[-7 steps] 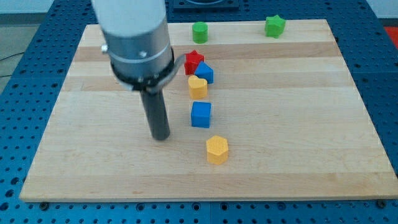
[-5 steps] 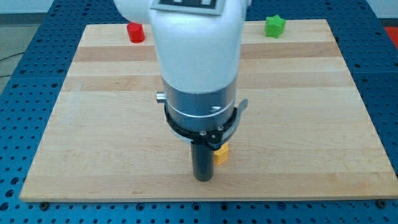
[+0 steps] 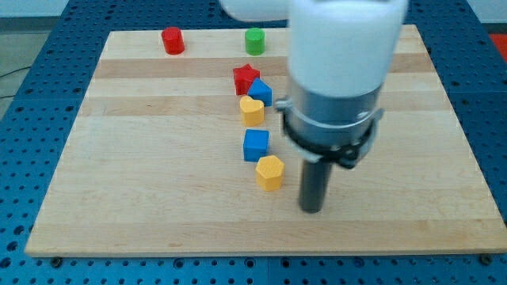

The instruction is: Slightly push the yellow heart below the blue triangle

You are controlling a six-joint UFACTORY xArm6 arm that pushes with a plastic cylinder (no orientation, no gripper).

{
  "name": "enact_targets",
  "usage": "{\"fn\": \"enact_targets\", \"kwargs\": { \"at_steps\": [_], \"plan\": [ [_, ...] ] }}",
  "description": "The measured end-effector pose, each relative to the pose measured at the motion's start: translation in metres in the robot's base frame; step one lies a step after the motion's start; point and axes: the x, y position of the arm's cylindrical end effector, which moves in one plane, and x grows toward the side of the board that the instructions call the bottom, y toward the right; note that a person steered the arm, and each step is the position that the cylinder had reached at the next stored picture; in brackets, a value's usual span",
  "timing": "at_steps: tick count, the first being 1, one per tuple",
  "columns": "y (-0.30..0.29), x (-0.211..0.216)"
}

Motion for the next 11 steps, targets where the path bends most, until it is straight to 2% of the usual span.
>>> {"fn": "enact_targets", "kwargs": {
  "at_steps": [1,2,4,6,7,8,10,11],
  "plan": [
    [0.040,-0.042],
    [0.046,-0.098],
    [0.041,-0.154],
    [0.014,-0.186],
    [-0.005,-0.225],
    [-0.048,-0.271],
    [-0.149,-0.272],
    [-0.170,-0.224]
  ]
}}
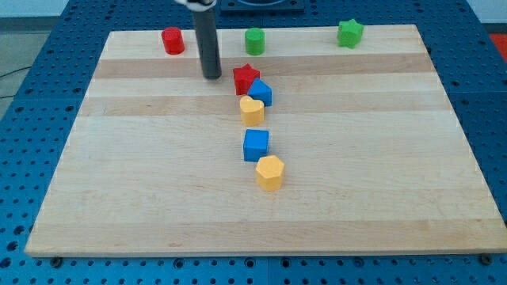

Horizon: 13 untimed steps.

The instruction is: Slightly push the yellow heart below the blue triangle

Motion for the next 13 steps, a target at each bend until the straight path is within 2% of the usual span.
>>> {"fn": "enact_targets", "kwargs": {
  "at_steps": [1,2,6,7,8,11,13],
  "plan": [
    [0.020,0.028],
    [0.057,0.027],
    [0.050,-0.003],
    [0.031,0.012],
    [0.030,0.059],
    [0.049,0.085],
    [0.051,0.084]
  ]
}}
